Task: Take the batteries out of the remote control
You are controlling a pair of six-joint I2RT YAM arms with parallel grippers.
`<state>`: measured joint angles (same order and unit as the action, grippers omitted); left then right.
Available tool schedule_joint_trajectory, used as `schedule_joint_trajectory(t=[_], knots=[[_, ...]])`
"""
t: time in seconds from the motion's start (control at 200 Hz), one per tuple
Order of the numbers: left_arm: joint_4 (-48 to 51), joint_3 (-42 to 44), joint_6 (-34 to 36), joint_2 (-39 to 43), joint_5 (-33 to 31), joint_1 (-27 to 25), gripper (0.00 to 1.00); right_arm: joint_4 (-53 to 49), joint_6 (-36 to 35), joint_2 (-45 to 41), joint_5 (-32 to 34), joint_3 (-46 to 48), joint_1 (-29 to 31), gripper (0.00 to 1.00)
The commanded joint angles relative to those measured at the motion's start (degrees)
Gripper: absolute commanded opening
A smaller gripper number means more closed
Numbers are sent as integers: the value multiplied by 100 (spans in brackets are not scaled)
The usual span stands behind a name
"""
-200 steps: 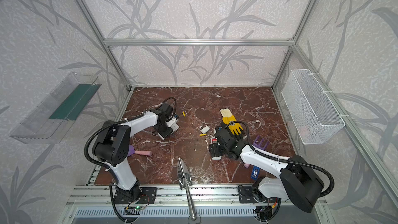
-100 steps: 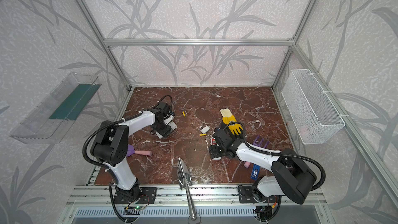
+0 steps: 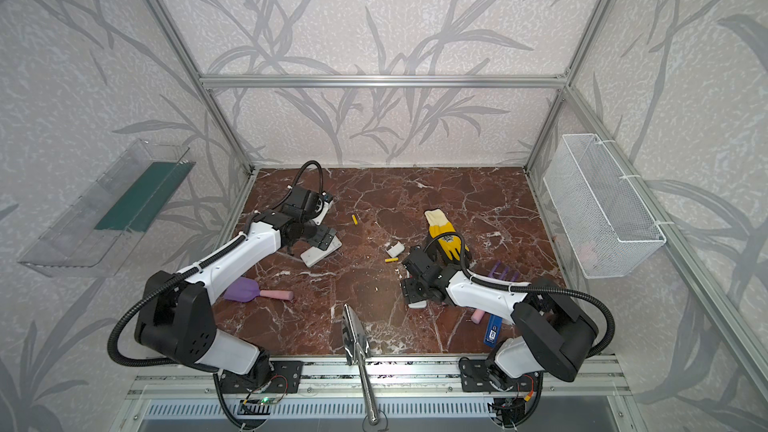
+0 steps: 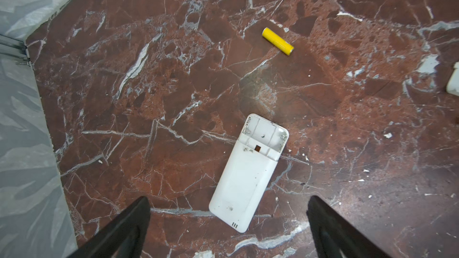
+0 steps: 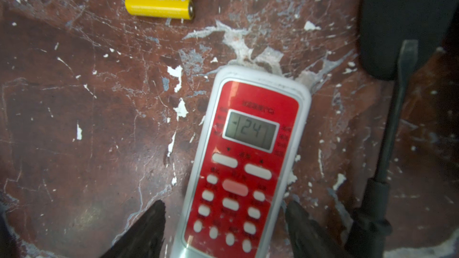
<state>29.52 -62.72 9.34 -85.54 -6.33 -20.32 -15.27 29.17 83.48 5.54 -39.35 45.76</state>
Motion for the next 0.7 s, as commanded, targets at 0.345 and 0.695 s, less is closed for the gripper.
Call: schedule_joint_trajectory(t=[0.345, 0.695], knots=[[-1477, 945, -1318, 1041, 575, -183, 99, -308, 265, 427, 416, -178, 223, 66], [-752, 688, -1532, 794, 1471, -432, 99, 533, -404, 9, 42, 150, 333, 40]])
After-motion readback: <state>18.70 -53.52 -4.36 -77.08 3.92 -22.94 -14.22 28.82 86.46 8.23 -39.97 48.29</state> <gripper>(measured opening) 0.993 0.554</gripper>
